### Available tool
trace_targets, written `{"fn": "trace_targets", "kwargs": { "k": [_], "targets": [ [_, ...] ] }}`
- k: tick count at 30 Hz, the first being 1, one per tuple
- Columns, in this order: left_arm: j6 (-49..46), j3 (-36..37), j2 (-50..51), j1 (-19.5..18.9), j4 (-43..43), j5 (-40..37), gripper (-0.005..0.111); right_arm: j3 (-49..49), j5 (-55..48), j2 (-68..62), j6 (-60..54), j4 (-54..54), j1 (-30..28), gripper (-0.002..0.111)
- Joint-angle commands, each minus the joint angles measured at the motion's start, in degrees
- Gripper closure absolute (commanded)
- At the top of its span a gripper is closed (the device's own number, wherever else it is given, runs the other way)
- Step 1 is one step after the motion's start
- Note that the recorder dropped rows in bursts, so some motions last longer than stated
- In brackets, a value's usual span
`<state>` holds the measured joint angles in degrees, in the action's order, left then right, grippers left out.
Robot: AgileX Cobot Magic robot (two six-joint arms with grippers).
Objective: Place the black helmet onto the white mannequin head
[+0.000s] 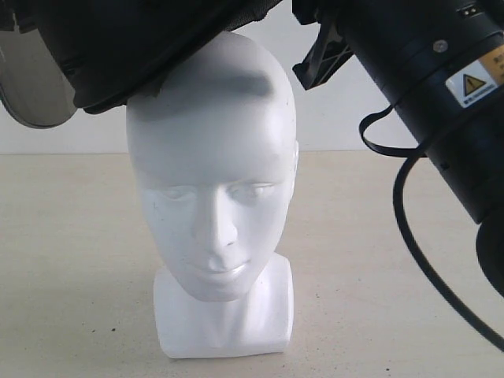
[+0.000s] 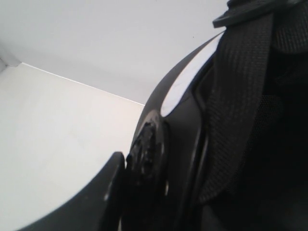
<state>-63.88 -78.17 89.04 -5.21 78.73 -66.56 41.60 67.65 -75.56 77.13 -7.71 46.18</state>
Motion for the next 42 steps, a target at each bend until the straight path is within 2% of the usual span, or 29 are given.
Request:
{"fn": "trace_targets", "kwargs": {
  "k": [1, 13, 34, 42],
  "targets": [
    [-0.7, -0.3, -0.1, 2.6, 1.8, -3.4, 0.102, -0.3, -1.4, 1.1, -4.3, -1.7, -1.1, 0.108],
    [-1.1, -0.3, -0.1, 3.1, -0.7, -2.5, 0.102, -0.3, -11.5, 1.1, -6.0, -1.7, -1.1, 0.108],
    [-0.6, -0.3, 0.4, 3.1, -3.1, -1.0, 0.102, -0.3, -20.0, 1.1, -12.5, -5.5, -1.1, 0.108],
    [-0.5, -0.3, 0.9, 5.4, -3.2, -1.0, 0.102, -0.3, -20.4, 1.1, -13.3, -6.5, -1.1, 0.108]
  ]
}}
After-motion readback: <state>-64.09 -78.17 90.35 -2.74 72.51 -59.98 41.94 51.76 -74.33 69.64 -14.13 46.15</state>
